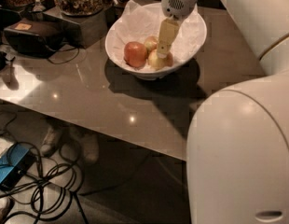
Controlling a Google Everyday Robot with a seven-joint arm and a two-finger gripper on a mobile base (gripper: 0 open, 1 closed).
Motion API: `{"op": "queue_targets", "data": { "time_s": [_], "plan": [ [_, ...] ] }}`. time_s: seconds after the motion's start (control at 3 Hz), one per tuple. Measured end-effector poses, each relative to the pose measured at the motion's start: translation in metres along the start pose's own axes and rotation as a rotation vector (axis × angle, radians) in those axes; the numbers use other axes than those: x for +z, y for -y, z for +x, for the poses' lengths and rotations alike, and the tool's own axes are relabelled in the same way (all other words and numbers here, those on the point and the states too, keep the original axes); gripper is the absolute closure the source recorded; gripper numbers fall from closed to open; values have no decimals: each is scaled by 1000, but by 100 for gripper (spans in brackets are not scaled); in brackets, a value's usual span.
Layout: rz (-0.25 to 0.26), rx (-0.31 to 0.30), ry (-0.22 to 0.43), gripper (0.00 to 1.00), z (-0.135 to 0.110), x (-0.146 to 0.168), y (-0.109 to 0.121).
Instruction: Pick apple from white bowl
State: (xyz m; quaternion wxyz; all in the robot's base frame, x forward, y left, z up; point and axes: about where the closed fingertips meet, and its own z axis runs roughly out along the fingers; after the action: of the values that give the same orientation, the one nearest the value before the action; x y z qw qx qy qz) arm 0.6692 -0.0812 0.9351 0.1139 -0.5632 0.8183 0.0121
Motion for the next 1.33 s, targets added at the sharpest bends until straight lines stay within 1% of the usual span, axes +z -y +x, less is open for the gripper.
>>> {"op": "queue_targets", "data": {
  "time_s": [0.33,1.0,1.33],
  "plan": [
    [-33,14,-7,24,1,14,0],
    [-84,34,-20,28,4,35,-4],
    [-101,38,-25,28,5,41,-5]
  ]
}}
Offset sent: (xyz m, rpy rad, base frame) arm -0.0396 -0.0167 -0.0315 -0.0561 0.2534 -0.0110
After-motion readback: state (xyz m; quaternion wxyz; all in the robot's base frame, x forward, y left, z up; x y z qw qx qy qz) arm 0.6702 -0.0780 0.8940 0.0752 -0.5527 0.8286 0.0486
